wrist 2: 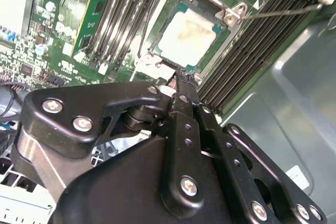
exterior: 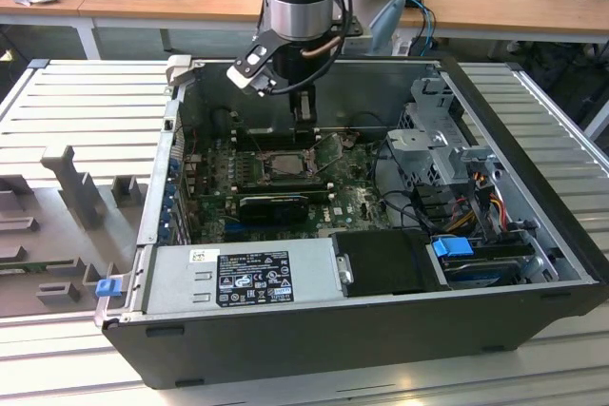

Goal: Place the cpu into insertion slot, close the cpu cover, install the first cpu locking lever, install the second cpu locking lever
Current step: 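Close the cpu cover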

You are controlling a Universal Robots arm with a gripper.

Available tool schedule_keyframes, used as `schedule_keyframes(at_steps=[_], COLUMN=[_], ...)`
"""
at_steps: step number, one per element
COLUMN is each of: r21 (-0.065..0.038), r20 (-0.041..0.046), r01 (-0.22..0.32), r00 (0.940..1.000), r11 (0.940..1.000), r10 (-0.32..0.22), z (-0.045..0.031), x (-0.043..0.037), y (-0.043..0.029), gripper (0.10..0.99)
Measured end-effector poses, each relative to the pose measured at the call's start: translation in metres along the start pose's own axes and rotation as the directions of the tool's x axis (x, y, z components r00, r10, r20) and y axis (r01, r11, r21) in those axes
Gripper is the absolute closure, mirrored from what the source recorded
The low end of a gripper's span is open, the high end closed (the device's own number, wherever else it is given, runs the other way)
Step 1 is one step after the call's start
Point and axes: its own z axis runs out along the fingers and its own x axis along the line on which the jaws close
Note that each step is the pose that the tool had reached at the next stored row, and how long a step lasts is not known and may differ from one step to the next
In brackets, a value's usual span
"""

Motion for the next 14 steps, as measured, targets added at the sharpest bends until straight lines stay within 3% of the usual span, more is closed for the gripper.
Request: schedule_keyframes(at_steps=[12, 14], r21=[0.004, 0.008], r20=[0.0, -0.0001], r01=[0.0, 0.0], r00=[1.0, 1.0], r11=[1.0, 1.0], r10=[0.0, 0.0], z=[0.0021, 0.0026], x=[0.0001, 0.0], y=[0.0273, 0.033], gripper=[0.98, 0.98])
